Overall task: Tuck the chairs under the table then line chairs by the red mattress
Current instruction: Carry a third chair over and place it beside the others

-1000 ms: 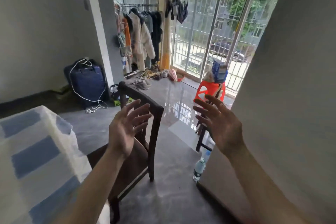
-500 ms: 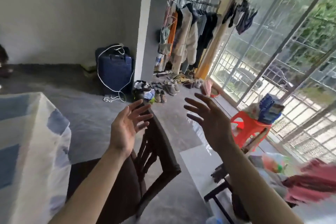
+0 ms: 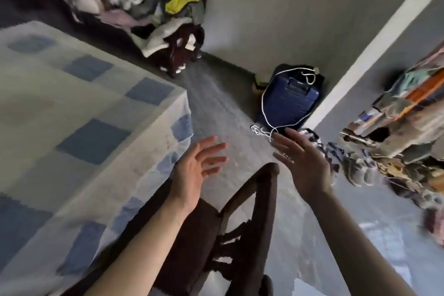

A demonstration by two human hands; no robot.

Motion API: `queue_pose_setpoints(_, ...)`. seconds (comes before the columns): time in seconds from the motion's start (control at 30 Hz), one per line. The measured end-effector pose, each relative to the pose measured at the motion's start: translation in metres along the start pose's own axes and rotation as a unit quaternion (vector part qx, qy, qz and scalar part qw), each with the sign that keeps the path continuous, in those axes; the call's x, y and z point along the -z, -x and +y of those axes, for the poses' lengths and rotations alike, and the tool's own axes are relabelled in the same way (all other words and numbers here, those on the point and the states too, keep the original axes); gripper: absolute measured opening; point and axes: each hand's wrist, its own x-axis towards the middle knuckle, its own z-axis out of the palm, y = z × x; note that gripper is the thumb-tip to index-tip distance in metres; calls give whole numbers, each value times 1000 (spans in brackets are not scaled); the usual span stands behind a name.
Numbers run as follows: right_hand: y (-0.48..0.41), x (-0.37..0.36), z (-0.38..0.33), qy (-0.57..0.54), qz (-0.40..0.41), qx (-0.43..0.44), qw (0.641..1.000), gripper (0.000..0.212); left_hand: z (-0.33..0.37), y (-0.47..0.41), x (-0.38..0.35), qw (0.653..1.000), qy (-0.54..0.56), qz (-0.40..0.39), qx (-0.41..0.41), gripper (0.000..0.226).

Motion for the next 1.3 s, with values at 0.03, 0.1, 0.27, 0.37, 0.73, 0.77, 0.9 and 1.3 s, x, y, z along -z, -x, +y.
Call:
queue_pose_setpoints(0.03, -23, 4, 4, 2, -36, -7, 999, 45, -4, 4, -3, 999, -5, 31, -10, 50)
queue_pose_setpoints(0.1, -62, 8, 13, 7, -116, -26, 993, 43, -12, 19, -9, 994, -17, 107, -33, 51)
queue_pose_setpoints(0.27, -96, 29, 35, 7, -262, -92, 961, 48, -28, 83, -35, 956, 4, 282, -77, 47)
queue_pose_setpoints(0.37, -99, 26, 41, 25, -324, -117, 938, 49, -34, 118, -54, 924, 17, 368, -107, 47)
queue_pose_setpoints(0.73, -117, 15, 50, 156, -472, -59, 866, 35, -113, 227, -67, 846, -104, 494, -172, 46)
queue_pose_setpoints(0.77, -126, 20, 54, 183, -479, -52, 857, 32, -126, 232, -68, 841, -129, 497, -170, 45)
queue_pose_setpoints(0.9, -140, 51, 82, 240, -516, -64, 820, 29, -177, 242, -73, 823, -170, 519, -155, 38)
queue_pose_setpoints(1.3, -141, 70, 129, 87, -480, -177, 855, 36, -228, 214, -55, 788, -55, 567, -236, 33)
